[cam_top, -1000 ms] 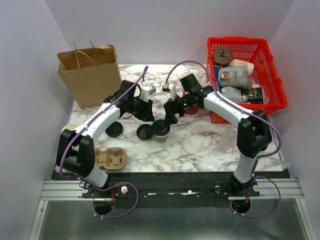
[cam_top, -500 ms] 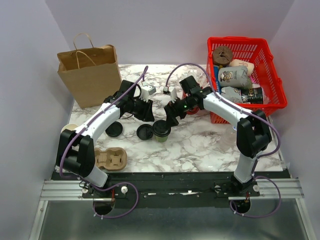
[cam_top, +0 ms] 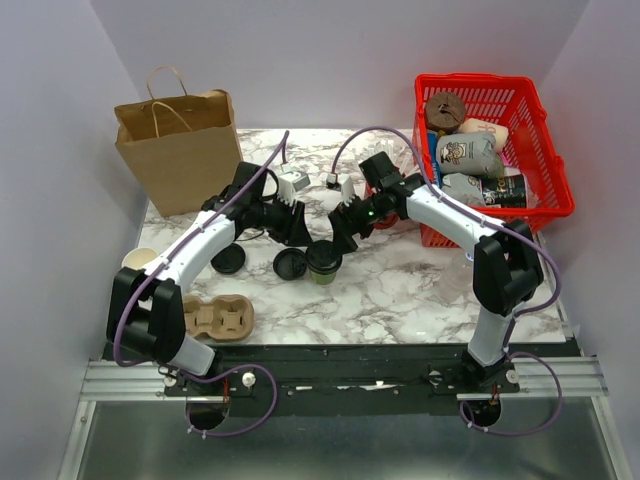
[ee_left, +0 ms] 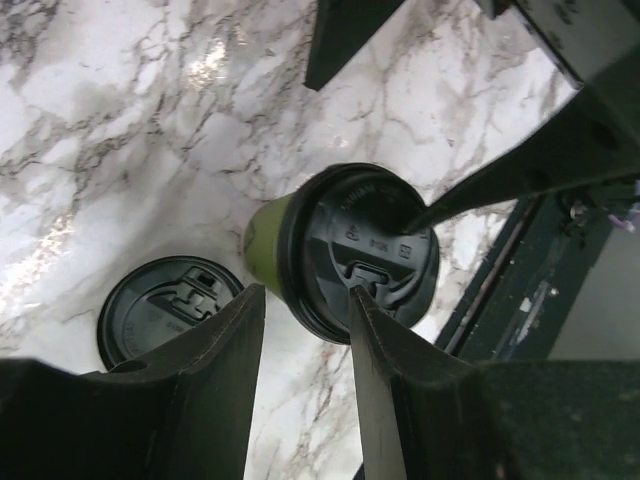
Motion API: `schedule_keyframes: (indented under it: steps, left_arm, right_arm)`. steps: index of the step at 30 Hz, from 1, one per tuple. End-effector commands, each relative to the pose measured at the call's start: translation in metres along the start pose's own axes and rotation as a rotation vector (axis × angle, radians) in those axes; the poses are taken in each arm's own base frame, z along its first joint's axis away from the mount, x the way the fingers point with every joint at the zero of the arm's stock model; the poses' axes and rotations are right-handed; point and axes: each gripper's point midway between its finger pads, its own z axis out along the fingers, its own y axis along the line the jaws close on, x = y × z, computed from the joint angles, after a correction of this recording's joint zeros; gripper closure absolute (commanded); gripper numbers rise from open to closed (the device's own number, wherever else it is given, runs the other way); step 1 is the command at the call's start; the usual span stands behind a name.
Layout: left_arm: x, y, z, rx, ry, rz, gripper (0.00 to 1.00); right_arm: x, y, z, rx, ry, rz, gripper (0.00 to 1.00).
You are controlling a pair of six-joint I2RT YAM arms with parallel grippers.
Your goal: Pack the takeout coffee
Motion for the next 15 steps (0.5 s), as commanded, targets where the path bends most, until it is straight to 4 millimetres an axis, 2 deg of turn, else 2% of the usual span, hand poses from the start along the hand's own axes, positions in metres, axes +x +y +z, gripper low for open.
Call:
schedule_keyframes:
  steps: [1,9,15]
  left_arm:
    - [0.005,-0.021,0.0,0.135,-0.007,-0.043,0.52]
    - [0.015,0.0,0.011,0.103,0.019,-0.161,0.55]
    - [0.02,0.015,0.014,0.161,0.005,-0.292,0.62]
  right_arm:
    - [0.004,0.0,0.004,-0.002,0.032,0.017,0.01]
    - [0.005,-0.003,0.006,0.005,0.039,0.008,0.01]
    - [0.01,-0.005,0.009,0.0,0.047,0.014,0.01]
